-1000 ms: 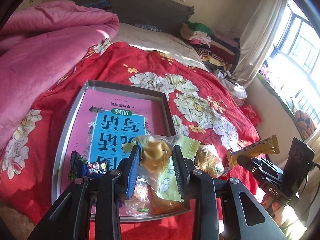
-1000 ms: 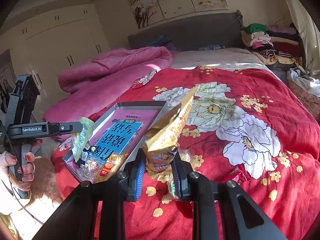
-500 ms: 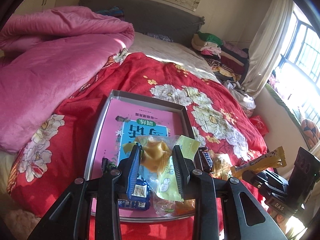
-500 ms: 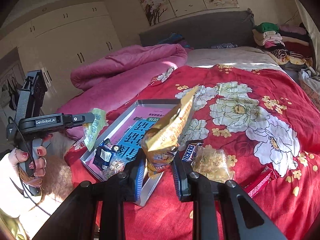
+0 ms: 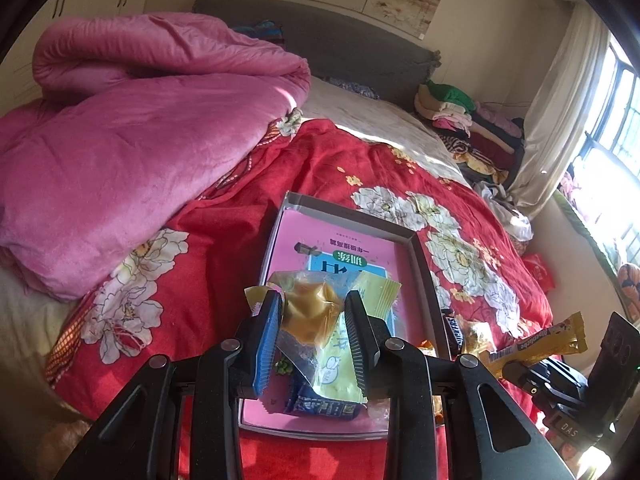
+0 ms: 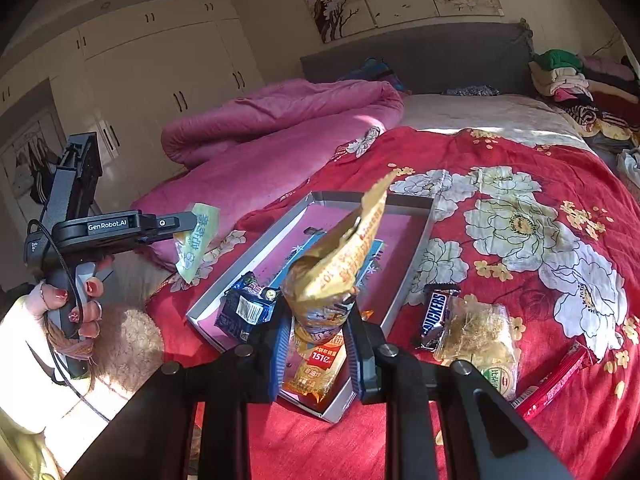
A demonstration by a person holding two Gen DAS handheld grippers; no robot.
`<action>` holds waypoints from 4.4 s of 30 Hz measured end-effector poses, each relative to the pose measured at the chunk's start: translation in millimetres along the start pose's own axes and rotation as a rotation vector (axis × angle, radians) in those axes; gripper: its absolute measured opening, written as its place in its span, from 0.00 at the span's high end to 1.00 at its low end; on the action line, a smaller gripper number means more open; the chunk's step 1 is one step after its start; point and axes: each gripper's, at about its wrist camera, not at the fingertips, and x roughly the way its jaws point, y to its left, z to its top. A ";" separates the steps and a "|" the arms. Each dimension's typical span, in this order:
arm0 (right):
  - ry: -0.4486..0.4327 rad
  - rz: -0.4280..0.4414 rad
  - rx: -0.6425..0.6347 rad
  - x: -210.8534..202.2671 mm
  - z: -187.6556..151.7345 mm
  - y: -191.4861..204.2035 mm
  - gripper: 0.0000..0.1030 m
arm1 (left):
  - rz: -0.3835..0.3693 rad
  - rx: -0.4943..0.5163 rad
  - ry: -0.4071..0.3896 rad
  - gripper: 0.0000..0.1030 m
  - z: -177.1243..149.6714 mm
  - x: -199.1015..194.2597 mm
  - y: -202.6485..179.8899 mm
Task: Organize snacks
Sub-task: 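Lift and carry the clear bag and yellow chip bag over the tray, then lower both bags into the tray and open both grippers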
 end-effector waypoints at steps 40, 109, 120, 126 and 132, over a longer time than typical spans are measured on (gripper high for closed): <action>0.064 -0.018 0.017 46.9 6.6 15.3 0.75 | 0.114 0.158 0.135 0.68 -37.9 43.4 1.8; 0.149 -0.069 0.076 94.0 -1.6 7.6 0.73 | 0.063 0.239 0.163 0.63 -49.7 63.0 -19.5; 0.131 -0.085 0.076 82.1 -0.1 5.6 0.68 | 0.069 0.247 0.142 0.54 -49.0 59.4 -21.8; 0.127 -0.096 0.076 78.9 -0.5 6.3 0.63 | 0.068 0.247 0.132 0.44 -47.3 57.2 -22.0; 0.113 -0.108 0.072 75.2 -0.2 6.9 0.59 | 0.060 0.258 0.112 0.36 -45.5 52.9 -25.1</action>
